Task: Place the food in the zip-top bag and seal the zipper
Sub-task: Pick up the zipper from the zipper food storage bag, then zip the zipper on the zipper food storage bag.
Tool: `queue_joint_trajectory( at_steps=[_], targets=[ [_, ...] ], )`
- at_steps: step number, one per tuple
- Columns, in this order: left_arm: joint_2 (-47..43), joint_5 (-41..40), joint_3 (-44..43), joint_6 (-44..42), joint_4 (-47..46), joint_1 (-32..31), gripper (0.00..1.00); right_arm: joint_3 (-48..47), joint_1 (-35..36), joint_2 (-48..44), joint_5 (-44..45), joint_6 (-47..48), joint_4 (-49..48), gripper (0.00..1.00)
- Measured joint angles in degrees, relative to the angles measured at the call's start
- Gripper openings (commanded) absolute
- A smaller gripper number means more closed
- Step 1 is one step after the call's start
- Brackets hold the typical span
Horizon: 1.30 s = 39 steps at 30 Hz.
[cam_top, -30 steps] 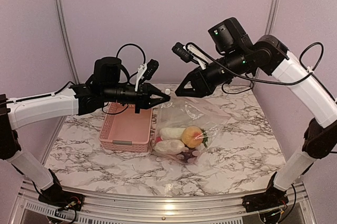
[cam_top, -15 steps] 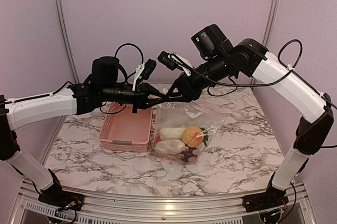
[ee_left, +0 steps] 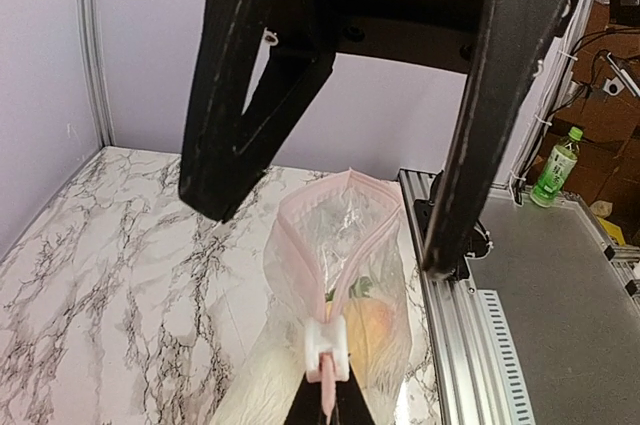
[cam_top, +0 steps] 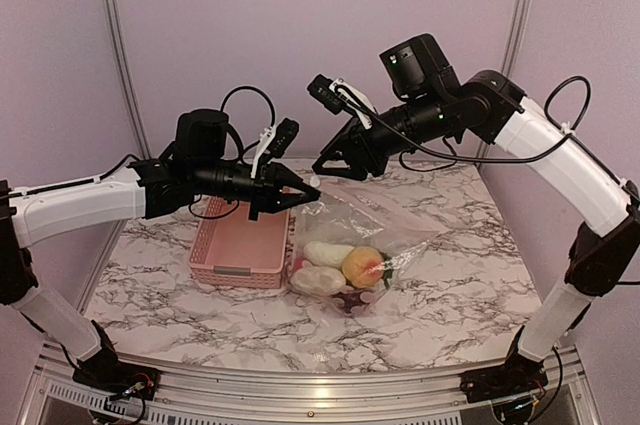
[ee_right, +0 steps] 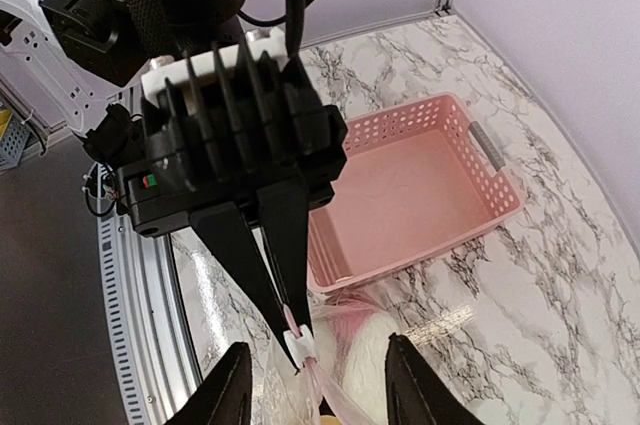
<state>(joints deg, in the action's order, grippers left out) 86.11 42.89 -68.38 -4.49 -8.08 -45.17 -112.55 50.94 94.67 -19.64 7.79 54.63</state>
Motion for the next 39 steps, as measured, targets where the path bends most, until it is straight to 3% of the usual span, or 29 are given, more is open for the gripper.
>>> queue_joint_trajectory(
  at_steps=[9, 28, 39],
  targets=[
    [-0.9, 0.2, 0.0, -1.1, 1.1, 0.0, 0.00, 1.0, -0.1, 1.3, -4.5, 0.5, -0.8, 0.42],
    [-0.9, 0.8, 0.4, 0.3, 0.5, 0.2, 0.00, 3.0, -0.3, 1.9, -7.1, 1.0, -0.7, 0.05],
    [-1.3, 0.5, 2.3, 3.5, -2.5, 1.2, 0.00, 3.9, -0.7, 1.9, -6.6, 1.0, -1.7, 0.01]
  ],
)
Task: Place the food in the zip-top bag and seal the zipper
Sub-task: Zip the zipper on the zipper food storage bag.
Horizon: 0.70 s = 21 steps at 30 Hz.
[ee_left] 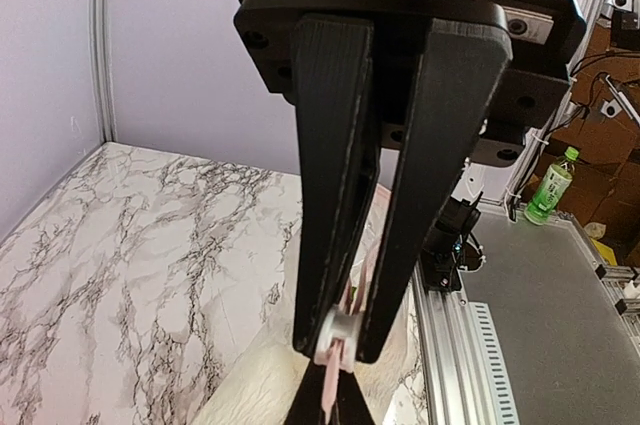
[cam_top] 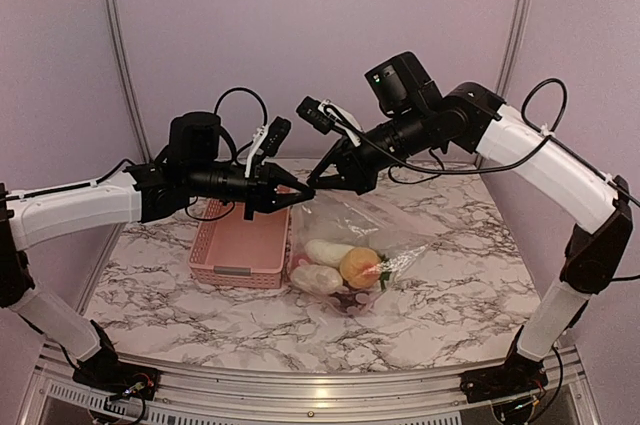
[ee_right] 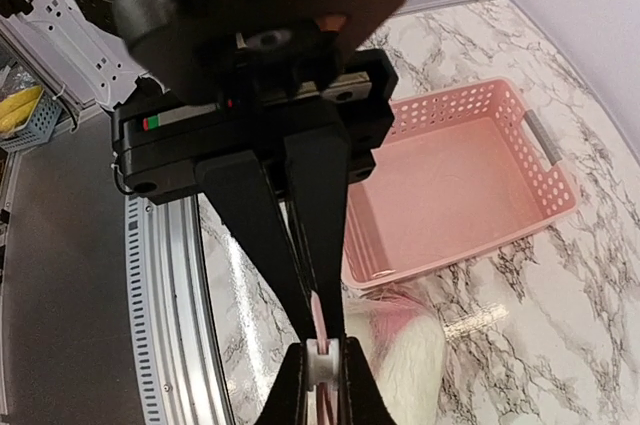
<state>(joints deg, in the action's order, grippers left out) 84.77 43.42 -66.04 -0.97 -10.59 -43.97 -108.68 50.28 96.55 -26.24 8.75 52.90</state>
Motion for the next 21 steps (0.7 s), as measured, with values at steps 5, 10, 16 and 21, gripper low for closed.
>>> queue_joint_trajectory(
  at_steps=[5, 10, 16, 21],
  targets=[
    [-1.4, -1.1, 2.5, 2.1, -2.1, 1.8, 0.00, 4.2, -1.8, -2.3, 1.0, -0.2, -0.8, 0.01],
    [-1.6, -1.3, 2.6, 1.9, -3.4, 3.7, 0.00, 9.3, -3.9, -7.5, 2.7, -0.6, -0.4, 0.01],
    [-2.2, -1.0, 2.6, 0.5, -3.4, 4.8, 0.00, 15.1, -4.9, -14.3, 5.4, -0.9, 0.2, 0.01],
    [-2.4, -0.6, 3.4, 0.3, -3.3, 6.0, 0.00, 18.7, -5.4, -18.0, 7.6, -1.3, 0.7, 0.00]
  ],
)
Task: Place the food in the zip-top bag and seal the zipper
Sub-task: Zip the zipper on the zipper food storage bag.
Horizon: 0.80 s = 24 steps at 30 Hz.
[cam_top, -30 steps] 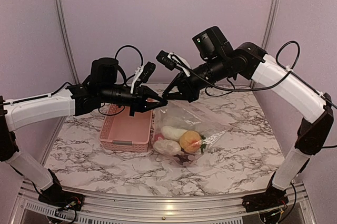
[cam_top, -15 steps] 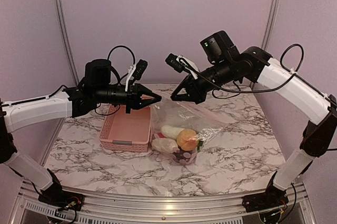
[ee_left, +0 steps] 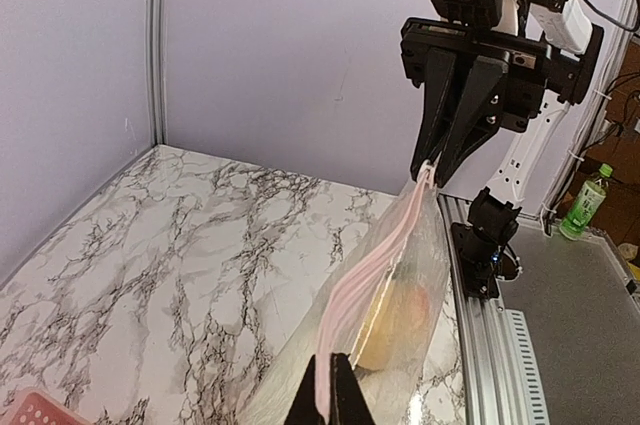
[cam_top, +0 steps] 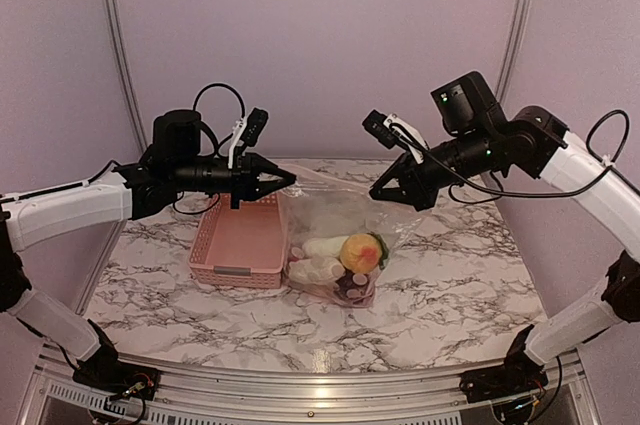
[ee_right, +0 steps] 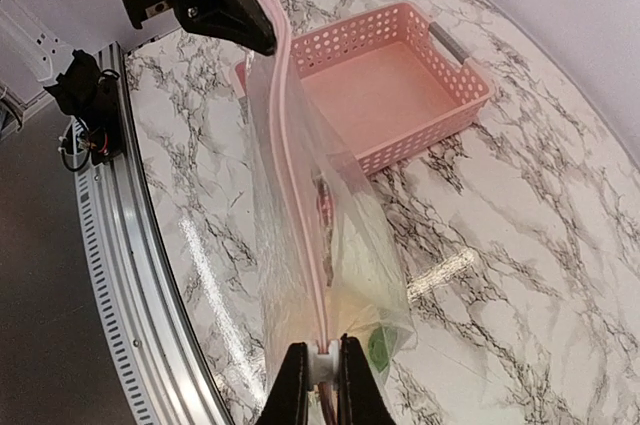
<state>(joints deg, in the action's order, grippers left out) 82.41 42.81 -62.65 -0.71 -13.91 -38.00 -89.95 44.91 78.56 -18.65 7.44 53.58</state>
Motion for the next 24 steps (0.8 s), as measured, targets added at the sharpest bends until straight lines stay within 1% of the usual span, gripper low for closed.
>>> queue_joint_trajectory(
  at_steps=[12, 24],
  targets=[
    [-0.1, 0.4, 0.9, -0.2, -0.1, 1.4, 0.00, 3.3, -0.3, -4.4, 5.0, -0.7, 1.2, 0.00],
    [-0.8, 0.4, 1.6, 0.1, -0.4, 3.3, 0.00, 3.7, -0.5, -7.8, 7.5, -2.4, 4.8, 0.02]
  ],
)
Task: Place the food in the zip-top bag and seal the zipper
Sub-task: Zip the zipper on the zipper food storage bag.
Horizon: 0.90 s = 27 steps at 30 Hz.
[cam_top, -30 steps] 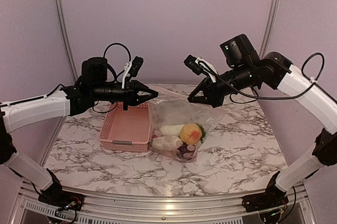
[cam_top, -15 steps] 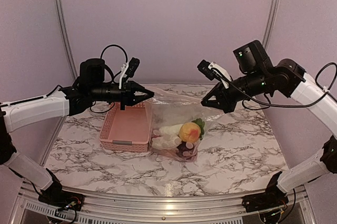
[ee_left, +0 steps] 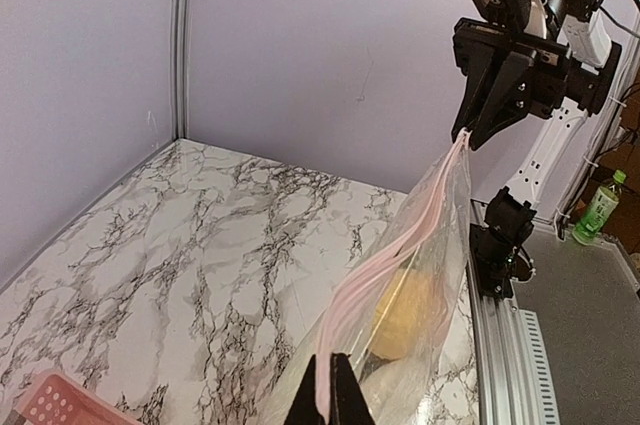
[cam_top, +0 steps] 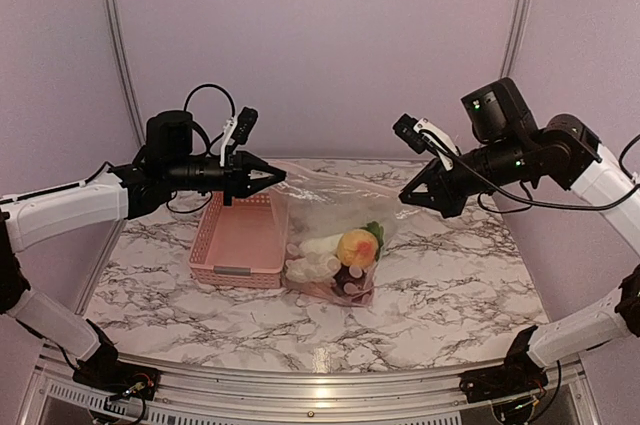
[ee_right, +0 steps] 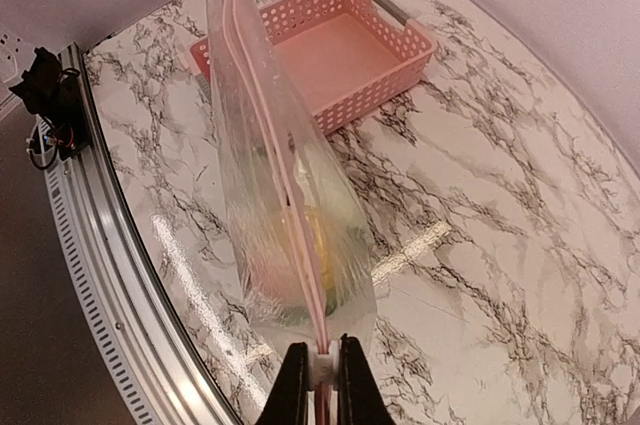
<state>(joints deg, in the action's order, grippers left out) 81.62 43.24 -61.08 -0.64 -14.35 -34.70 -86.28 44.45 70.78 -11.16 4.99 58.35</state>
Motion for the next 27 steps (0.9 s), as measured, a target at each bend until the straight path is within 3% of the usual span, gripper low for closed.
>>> queue_joint_trajectory(
  at_steps=[5, 7, 8, 10, 18, 22, 27],
  targets=[
    [0.0, 0.0, 0.8, 0.5, -1.4, 0.4, 0.00, 0.0, -0.1, -0.8, 0.3, -0.7, 1.9, 0.07],
    [0.0, 0.0, 1.1, 1.3, -2.2, 0.5, 0.00, 0.0, -0.2, -0.9, 0.3, -0.8, 2.3, 0.17],
    [0.0, 0.0, 1.3, 1.9, -2.9, 0.6, 0.00, 0.0, -0.2, -0.8, 0.2, -0.9, 2.4, 0.29],
    [0.1, -0.3, 1.8, 3.7, -4.6, 1.0, 0.00, -0.3, -0.5, -0.4, 0.3, -1.4, 3.5, 0.41],
    [6.2, -1.8, 0.2, 12.5, -15.5, 0.5, 0.00, -13.3, -1.0, 10.4, -1.4, -2.0, 4.7, 0.64],
    [13.4, -2.5, -6.6, 16.0, -20.3, -1.2, 0.00, -22.5, -1.8, 14.6, -0.7, -2.0, 3.3, 0.67],
    [20.9, -2.8, -16.4, 19.7, -24.0, -1.7, 0.00, -28.7, -8.1, 15.2, 0.3, -2.7, 1.3, 0.64]
  ],
)
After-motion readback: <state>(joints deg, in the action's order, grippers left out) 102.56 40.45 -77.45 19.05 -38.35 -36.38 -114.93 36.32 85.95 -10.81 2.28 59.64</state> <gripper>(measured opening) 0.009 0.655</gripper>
